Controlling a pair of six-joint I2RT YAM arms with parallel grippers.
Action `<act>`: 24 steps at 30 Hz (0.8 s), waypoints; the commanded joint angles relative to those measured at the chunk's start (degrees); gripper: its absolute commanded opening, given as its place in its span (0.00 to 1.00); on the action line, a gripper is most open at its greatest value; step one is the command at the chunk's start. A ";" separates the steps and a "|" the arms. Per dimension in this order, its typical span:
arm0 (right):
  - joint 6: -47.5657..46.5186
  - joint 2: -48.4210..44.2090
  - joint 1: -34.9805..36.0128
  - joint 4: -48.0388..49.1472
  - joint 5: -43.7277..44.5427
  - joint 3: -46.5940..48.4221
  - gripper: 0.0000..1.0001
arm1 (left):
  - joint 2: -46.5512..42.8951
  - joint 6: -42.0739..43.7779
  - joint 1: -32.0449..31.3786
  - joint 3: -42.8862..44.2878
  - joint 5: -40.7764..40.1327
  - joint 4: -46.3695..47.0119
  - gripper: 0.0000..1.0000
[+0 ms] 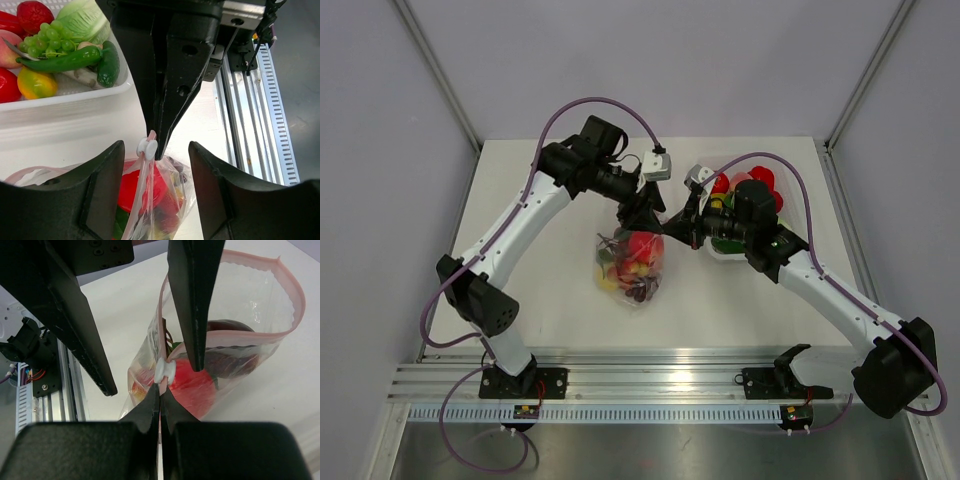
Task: Place the food in the zip-top bag and seal the zipper
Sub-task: Zip the zipper food storage bag at the center of the board.
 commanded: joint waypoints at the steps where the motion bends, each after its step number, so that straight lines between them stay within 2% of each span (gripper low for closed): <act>1: -0.88 -1.84 0.33 2.68 -1.51 3.29 0.00 | 0.16 -1.12 0.34 -1.34 -0.21 2.30 0.59; 7: -0.79 -1.67 0.33 2.42 -1.60 3.55 0.00 | 0.95 -2.97 0.34 -1.26 0.67 4.06 0.61; 14: -1.15 -1.67 0.33 2.07 -1.16 3.55 0.00 | 1.04 -2.44 0.34 -1.17 1.20 3.01 0.50; 17: -1.15 -1.40 0.33 2.07 -0.99 3.64 0.00 | 0.86 -2.09 0.51 -1.17 1.20 2.39 0.41; 24: -1.76 -1.23 0.33 1.54 0.33 3.55 0.00 | -0.45 -2.00 1.31 -1.78 1.99 2.21 0.39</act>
